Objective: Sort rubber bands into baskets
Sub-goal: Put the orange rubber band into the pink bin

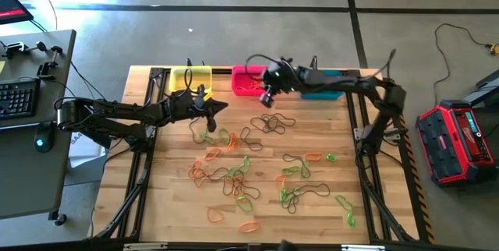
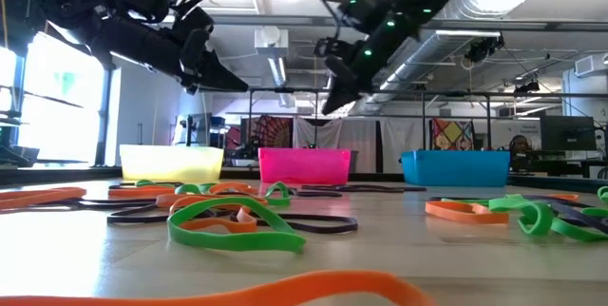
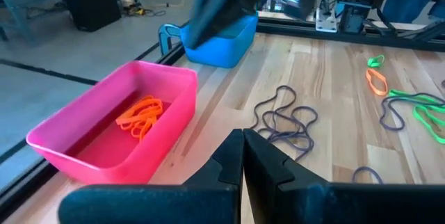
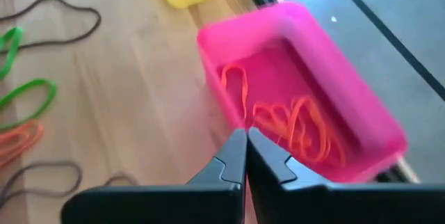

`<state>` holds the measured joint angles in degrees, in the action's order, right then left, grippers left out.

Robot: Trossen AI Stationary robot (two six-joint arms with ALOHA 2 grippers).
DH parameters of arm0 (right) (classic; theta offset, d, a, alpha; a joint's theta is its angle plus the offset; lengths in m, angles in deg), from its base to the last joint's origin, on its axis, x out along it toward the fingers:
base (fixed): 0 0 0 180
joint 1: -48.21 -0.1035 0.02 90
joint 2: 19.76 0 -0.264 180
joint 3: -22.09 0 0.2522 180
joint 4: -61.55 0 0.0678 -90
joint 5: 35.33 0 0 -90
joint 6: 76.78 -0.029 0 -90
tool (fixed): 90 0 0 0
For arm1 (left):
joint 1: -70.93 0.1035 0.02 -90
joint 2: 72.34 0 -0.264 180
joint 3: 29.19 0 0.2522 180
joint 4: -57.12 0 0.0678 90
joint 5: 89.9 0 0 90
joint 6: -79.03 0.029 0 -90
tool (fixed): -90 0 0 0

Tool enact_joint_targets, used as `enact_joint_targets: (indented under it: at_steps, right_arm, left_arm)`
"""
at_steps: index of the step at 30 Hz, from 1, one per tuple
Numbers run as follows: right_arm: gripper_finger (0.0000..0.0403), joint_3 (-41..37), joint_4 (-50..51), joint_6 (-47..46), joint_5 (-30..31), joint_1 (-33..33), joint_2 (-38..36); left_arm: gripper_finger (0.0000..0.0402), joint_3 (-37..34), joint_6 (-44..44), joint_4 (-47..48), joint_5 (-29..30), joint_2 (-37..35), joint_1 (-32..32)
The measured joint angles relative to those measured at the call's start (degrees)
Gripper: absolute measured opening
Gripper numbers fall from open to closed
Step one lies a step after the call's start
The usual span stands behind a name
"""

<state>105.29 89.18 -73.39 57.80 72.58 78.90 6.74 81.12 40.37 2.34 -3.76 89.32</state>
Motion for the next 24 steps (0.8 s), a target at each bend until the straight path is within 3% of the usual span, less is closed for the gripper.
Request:
enact_joint_targets:
  at_steps: [10,16,24]
  right_arm:
    - [0.0000,-19.61,-10.29,-4.95,6.03,-5.58,-9.35]
    - [0.0000,-22.63,-8.94,-11.02,10.25,-9.05,-10.06]
    - [0.0000,-22.63,-7.98,-13.91,10.83,-15.09,-10.22]
  left_arm:
    - [0.0001,0.02,2.93,-1.40,0.21,0.00,1.00]
    - [0.0001,0.02,3.92,-1.39,1.37,0.00,2.34]
    - [0.0001,0.02,4.65,-2.87,2.54,0.00,4.46]
